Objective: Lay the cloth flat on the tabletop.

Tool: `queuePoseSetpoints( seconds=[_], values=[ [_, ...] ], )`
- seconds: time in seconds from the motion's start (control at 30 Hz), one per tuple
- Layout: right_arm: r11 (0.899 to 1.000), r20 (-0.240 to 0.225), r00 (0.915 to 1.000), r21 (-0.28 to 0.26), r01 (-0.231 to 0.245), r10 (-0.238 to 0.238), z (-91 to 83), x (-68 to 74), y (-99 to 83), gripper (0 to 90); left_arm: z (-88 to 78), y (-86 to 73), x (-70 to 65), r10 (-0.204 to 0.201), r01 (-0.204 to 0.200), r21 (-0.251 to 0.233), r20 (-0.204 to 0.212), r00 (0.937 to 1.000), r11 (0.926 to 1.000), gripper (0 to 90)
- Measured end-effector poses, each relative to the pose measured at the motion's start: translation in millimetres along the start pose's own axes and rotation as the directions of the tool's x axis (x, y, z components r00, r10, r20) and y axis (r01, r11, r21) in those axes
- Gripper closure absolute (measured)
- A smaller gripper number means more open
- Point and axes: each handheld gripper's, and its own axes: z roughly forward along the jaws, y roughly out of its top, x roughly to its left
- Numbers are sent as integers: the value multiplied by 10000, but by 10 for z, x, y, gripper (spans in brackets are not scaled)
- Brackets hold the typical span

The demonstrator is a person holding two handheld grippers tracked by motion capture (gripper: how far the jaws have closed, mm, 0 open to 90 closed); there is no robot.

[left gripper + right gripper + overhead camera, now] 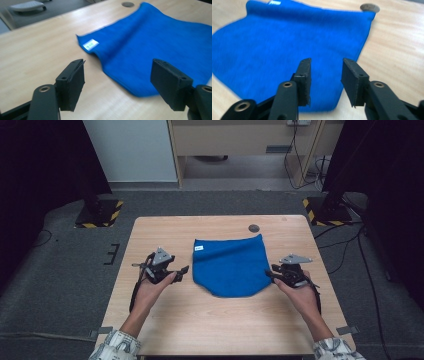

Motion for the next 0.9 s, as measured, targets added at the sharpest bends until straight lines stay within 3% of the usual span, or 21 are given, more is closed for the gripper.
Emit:
queuePoseSetpoints(
  seconds=[0.17,0.3,0.37,0.53,0.6,0.9],
  values=[
    [9999,-157,9999,77,-66,67,-67,-6,-171,641,-39,-194,-142,343,-345,180,108,9994,9992,292],
    [9986,-217,9986,240,-480,485,-51,-64,-285,613,-7,-333,-191,426,-434,451,200,9989,9980,303],
    [9973,-335,9972,330,-661,672,-49,-85,-312,572,72,-414,-211,637,-662,913,298,9975,9936,302],
    [9962,-314,9959,235,-838,845,-40,-134,-338,494,177,-430,-254,762,-828,1237,571,9955,9889,288],
    [9952,-380,9949,339,-922,935,-19,-146,-349,481,246,-438,-248,568,-652,1355,652,9963,9886,285],
    [9954,-803,9944,732,-622,680,96,-63,-339,475,338,-421,-278,446,-544,1382,728,9963,9889,282]
  ],
)
